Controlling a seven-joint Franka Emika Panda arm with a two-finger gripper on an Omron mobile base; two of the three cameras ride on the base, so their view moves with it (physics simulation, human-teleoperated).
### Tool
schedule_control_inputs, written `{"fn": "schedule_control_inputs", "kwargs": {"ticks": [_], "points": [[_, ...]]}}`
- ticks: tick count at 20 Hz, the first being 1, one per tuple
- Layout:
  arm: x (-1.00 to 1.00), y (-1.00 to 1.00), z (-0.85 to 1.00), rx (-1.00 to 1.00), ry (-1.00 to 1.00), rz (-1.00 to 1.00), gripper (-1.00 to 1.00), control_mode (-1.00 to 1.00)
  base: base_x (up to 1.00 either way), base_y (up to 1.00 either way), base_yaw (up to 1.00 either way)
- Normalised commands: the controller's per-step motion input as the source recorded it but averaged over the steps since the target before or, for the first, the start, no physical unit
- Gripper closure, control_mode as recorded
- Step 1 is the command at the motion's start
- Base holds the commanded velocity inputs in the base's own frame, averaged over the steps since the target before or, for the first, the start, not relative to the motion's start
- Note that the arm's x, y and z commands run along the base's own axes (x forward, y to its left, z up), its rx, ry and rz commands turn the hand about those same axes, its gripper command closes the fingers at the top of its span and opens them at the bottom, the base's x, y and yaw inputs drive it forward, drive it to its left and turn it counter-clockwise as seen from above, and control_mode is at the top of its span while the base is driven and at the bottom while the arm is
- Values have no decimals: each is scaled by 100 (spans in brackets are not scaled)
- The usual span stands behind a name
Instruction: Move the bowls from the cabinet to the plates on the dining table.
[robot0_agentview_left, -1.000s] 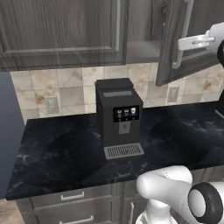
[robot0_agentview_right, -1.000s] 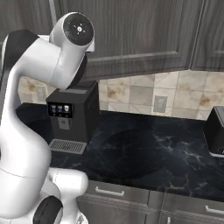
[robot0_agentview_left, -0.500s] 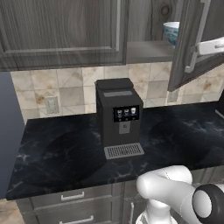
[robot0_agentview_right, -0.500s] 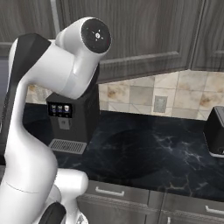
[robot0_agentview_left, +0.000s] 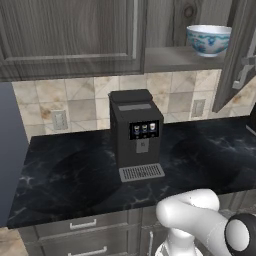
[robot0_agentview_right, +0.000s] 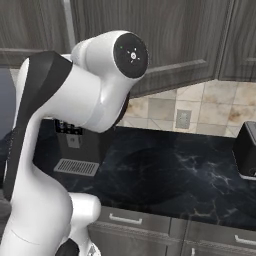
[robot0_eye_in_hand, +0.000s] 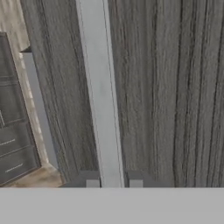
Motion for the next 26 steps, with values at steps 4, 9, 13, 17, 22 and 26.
{"fn": "schedule_control_inputs", "kwargs": {"ticks": [4,9,13,17,22,26], "points": [[-43,-18,-2,2,-3,1,-100,-100,0,0,0],[-44,-8,4,5,-7,-2,-100,-100,0,0,0],[-47,16,13,0,-10,-6,-100,-100,0,0,0],[-43,25,9,-1,-11,-6,-100,-100,0,0,0],[-43,27,6,-3,-10,-7,-100,-100,0,0,0],[-40,31,6,-3,-11,-6,-100,-100,0,0,0]]}}
